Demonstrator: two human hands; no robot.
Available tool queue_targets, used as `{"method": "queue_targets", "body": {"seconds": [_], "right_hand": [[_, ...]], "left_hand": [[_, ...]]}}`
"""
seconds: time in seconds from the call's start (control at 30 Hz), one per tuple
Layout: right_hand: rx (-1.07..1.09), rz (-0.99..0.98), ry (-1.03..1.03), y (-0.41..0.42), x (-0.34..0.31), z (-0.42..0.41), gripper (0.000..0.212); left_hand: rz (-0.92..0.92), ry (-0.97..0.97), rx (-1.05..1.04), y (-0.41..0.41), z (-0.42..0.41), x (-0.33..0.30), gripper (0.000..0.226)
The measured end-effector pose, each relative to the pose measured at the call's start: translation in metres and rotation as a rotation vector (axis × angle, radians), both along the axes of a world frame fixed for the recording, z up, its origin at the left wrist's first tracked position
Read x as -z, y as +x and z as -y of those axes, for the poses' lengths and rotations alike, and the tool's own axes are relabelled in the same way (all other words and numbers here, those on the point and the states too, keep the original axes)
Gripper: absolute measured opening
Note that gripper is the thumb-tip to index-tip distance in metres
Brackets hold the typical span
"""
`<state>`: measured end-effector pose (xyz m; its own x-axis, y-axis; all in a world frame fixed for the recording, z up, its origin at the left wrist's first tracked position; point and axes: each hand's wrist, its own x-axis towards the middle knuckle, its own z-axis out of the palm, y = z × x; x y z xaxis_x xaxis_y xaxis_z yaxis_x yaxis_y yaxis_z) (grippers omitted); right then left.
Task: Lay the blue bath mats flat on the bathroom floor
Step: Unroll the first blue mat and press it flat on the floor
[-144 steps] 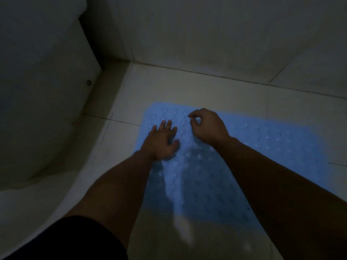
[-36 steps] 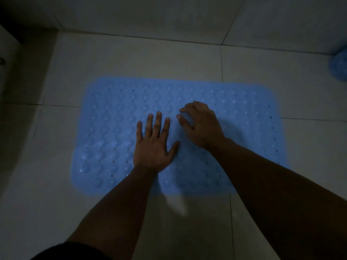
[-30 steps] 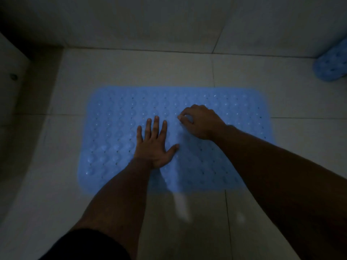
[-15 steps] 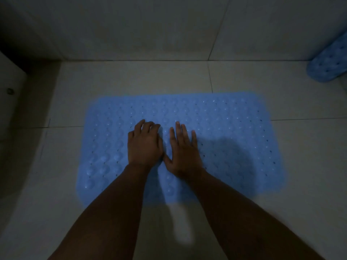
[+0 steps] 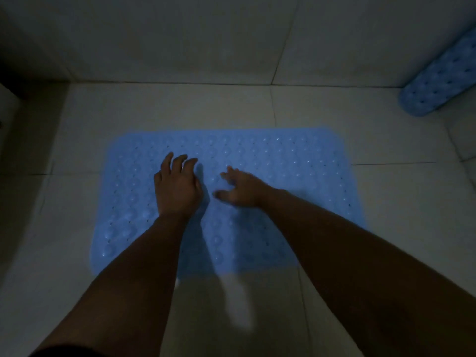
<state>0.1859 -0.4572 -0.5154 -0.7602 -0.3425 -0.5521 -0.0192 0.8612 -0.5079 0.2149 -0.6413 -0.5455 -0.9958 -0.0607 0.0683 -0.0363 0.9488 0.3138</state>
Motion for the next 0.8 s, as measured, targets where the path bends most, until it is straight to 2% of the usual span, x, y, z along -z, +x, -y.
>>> {"method": "queue_targets", "body": {"seconds": [0.1, 0.27, 0.37, 0.5, 0.6, 0.8], "right_hand": [[0.229, -0.123, -0.141, -0.028, -0.031, -0.034, 0.057], [0.265, -0.324, -0.051, -0.029, -0.025, -0.097, 0.038], [0.268, -0.410, -0.031, -0.024, -0.007, -0.125, 0.034], [0.208, -0.612, -0.053, -0.011, 0.018, -0.140, 0.031], [0.167, -0.737, -0.079, -0.002, 0.033, -0.142, 0.025], [0.200, -0.769, -0.064, 0.004, 0.031, -0.141, 0.032]], "left_hand": [[-0.029, 0.047, 0.040, -0.001, -0.033, -0.004, 0.050], [0.006, 0.117, 0.264, 0.017, -0.104, 0.016, 0.047], [0.107, 0.050, 0.384, 0.032, -0.140, 0.036, 0.064], [0.132, -0.142, 0.420, 0.041, -0.152, 0.052, 0.085], [0.125, -0.137, 0.413, 0.043, -0.152, 0.050, 0.088], [0.122, -0.122, 0.466, 0.040, -0.151, 0.049, 0.081]]}}
